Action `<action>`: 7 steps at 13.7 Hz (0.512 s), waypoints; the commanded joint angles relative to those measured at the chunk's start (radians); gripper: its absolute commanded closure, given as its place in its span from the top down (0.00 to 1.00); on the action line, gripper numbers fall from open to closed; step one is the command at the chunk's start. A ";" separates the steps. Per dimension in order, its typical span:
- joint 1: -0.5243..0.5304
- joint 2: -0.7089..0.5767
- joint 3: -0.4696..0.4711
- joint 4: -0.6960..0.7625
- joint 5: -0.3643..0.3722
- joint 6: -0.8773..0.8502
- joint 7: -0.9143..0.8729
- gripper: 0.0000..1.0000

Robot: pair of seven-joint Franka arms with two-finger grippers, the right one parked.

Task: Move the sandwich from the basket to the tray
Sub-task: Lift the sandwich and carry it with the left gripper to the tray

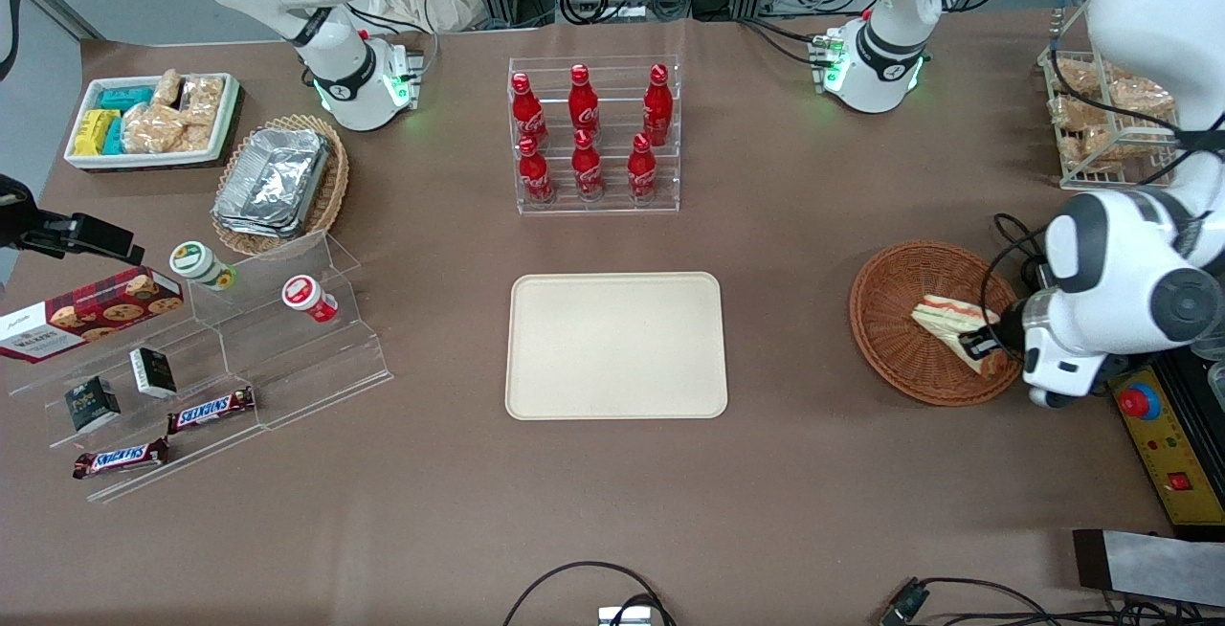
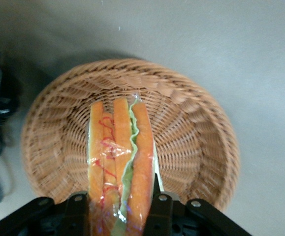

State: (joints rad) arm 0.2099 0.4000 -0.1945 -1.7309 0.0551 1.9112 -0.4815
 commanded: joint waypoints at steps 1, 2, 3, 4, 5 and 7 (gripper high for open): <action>-0.061 0.048 -0.002 0.222 0.020 -0.174 0.003 0.00; -0.091 0.051 -0.002 0.272 0.052 -0.201 0.029 0.00; -0.137 0.054 -0.002 0.306 0.067 -0.211 0.074 0.00; -0.183 0.063 -0.002 0.330 0.068 -0.225 0.102 0.00; -0.231 0.083 -0.003 0.358 0.059 -0.241 0.106 0.00; -0.343 0.141 -0.002 0.428 0.054 -0.250 0.101 0.00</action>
State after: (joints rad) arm -0.0307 0.4506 -0.2083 -1.4202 0.0949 1.7004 -0.3948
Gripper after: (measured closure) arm 0.789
